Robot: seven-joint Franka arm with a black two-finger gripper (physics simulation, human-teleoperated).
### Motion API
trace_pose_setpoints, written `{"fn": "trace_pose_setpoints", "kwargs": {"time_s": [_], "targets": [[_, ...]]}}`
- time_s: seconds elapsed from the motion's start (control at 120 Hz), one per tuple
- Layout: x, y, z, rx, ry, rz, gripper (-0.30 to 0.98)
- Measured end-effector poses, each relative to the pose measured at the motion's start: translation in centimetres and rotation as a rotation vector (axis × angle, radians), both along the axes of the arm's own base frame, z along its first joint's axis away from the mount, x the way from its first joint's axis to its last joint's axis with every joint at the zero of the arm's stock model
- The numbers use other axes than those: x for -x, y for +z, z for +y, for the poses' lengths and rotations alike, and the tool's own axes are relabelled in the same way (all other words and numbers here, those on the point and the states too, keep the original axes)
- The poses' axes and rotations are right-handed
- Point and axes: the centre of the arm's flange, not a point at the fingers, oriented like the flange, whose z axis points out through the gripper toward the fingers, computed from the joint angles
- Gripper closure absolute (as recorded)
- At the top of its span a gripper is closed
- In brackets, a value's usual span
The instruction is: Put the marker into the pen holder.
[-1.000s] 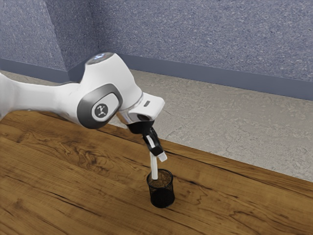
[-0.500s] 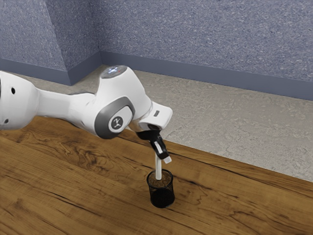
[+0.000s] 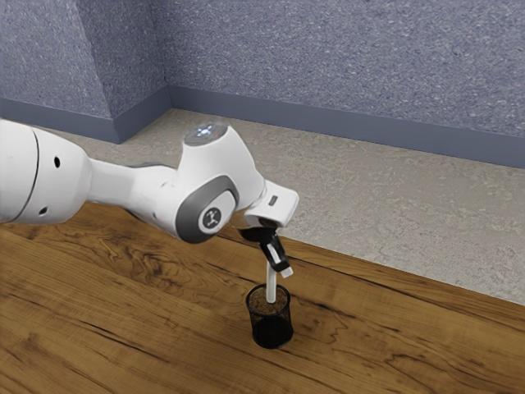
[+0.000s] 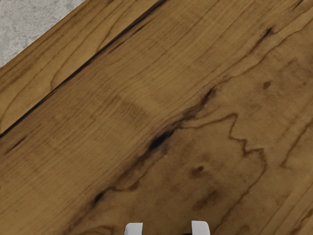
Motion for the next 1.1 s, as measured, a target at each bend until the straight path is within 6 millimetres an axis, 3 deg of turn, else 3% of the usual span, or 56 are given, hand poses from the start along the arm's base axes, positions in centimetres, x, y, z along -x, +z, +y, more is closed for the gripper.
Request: {"fn": "trace_pose_setpoints", "kwargs": {"time_s": [0.2,0.45,0.667,0.733,0.883,1.033,1.1], "targets": [[-0.4,-1.3,0.5,-0.015,0.011,0.004,0.75],[0.6,-2.6,0.4,-0.007,0.02,0.035,0.75],[0.7,-1.9,-0.1,0.013,0.007,0.033,0.32],[0.4,0.2,-0.2,0.037,0.0,0.004,0.24],[-1.2,8.9,0.2,0.084,-0.029,-0.081,0.13],[-2.1,15.9,4.1,0.049,-0.003,-0.024,0.08],[-4.6,18.8,7.0,-0.01,0.062,0.018,0.06]]}}
